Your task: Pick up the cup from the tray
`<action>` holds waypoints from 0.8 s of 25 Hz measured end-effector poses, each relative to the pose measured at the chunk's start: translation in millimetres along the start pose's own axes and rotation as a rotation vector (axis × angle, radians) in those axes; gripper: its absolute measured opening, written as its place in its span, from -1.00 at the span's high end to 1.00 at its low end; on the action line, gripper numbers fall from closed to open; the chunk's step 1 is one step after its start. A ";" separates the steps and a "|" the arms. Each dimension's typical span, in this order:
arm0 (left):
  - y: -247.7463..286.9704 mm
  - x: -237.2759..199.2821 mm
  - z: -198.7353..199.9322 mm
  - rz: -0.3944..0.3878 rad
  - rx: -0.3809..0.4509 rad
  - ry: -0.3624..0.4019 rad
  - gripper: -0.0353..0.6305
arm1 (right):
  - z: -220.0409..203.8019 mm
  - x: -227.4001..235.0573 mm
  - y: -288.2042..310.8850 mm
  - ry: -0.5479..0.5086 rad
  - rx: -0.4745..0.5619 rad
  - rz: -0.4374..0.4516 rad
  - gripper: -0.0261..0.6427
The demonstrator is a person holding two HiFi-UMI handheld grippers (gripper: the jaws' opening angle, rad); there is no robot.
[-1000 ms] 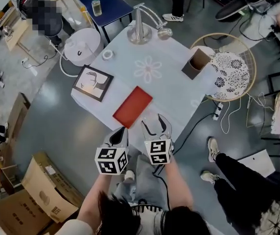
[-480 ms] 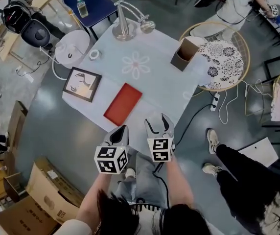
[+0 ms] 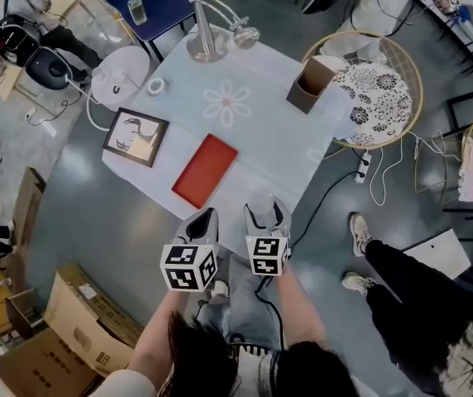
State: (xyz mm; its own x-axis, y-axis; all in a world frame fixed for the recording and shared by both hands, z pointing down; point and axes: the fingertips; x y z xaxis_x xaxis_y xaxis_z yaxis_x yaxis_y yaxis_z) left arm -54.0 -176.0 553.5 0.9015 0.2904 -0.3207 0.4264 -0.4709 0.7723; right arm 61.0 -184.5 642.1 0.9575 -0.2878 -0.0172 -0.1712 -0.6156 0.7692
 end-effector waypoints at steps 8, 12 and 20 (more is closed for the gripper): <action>-6.6 -5.3 -3.1 0.014 0.007 0.004 0.89 | 5.1 5.2 -13.1 0.068 0.033 0.040 -0.13; -10.3 -2.2 -4.4 0.010 0.012 0.012 0.89 | 13.4 3.2 -33.2 0.052 0.073 0.077 -0.14; -36.2 15.0 4.6 -0.028 0.080 0.019 0.89 | 43.2 4.1 -93.7 0.055 0.198 0.072 -0.13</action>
State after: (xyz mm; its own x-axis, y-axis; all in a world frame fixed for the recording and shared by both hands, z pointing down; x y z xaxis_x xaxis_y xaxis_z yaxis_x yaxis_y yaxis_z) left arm -55.6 -158.4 518.3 0.8879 0.3196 -0.3308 0.4567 -0.5268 0.7169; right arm 70.9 -159.6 542.4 0.9515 -0.2990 0.0720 -0.2764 -0.7284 0.6269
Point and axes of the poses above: the fingertips, and each gripper's own axes: y forward along the fingers, x to its right, z out of its top, and after that the axes turned 13 degrees about -x, right-handed
